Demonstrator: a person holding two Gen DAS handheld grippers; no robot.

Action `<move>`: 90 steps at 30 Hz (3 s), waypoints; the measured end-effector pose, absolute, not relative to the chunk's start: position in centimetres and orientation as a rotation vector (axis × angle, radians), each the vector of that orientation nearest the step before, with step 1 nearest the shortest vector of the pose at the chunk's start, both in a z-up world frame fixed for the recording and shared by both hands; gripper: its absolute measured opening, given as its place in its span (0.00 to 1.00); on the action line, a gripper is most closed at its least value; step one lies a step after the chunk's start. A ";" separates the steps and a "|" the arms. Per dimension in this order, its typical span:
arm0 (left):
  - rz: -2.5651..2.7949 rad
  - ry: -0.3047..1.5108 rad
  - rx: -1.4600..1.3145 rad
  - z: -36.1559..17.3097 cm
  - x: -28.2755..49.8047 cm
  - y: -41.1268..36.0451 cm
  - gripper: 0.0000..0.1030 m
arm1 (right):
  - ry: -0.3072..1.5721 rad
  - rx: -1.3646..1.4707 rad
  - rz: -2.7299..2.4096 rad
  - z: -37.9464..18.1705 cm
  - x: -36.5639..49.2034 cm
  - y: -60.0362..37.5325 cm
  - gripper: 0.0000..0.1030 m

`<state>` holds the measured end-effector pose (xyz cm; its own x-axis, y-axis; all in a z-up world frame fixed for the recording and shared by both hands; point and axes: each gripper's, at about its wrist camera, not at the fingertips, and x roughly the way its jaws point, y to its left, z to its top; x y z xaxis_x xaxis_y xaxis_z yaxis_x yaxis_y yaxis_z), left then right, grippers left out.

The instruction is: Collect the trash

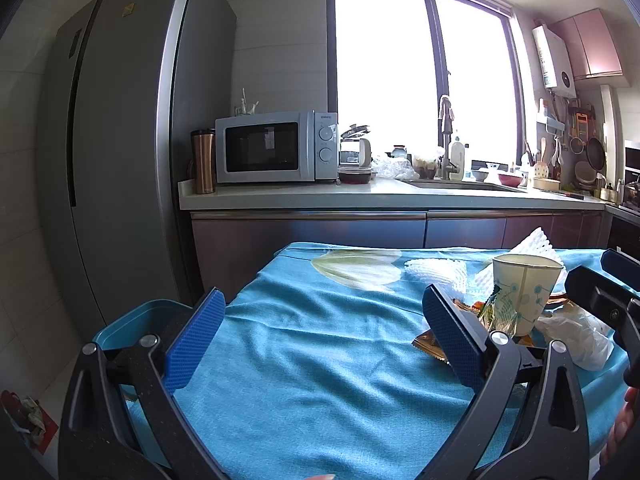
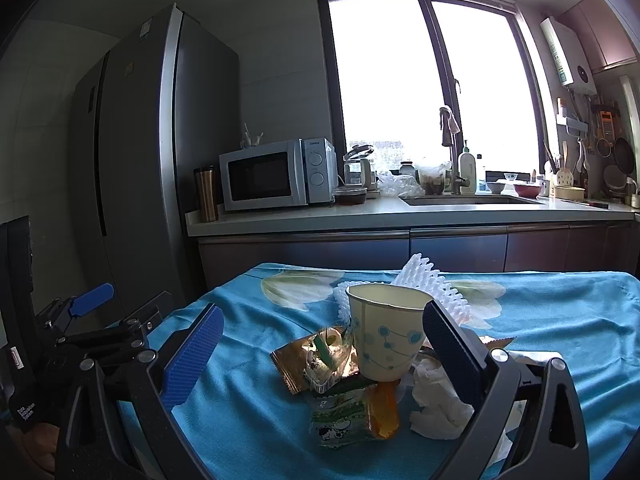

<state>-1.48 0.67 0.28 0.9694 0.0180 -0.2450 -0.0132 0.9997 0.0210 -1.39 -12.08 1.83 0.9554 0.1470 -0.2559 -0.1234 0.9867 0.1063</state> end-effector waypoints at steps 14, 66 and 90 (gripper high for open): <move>-0.012 0.287 0.034 -0.3 -0.2 -0.1 0.95 | 0.320 0.131 0.134 0.9 -0.4 -13.6 0.94; -0.530 0.779 -0.001 -5.9 13.4 -5.3 0.38 | 0.562 0.230 0.343 -1.3 8.0 -16.7 0.40; -0.370 0.696 -0.122 -4.1 9.2 5.7 0.36 | 0.604 0.160 0.305 -1.5 6.5 -15.3 0.47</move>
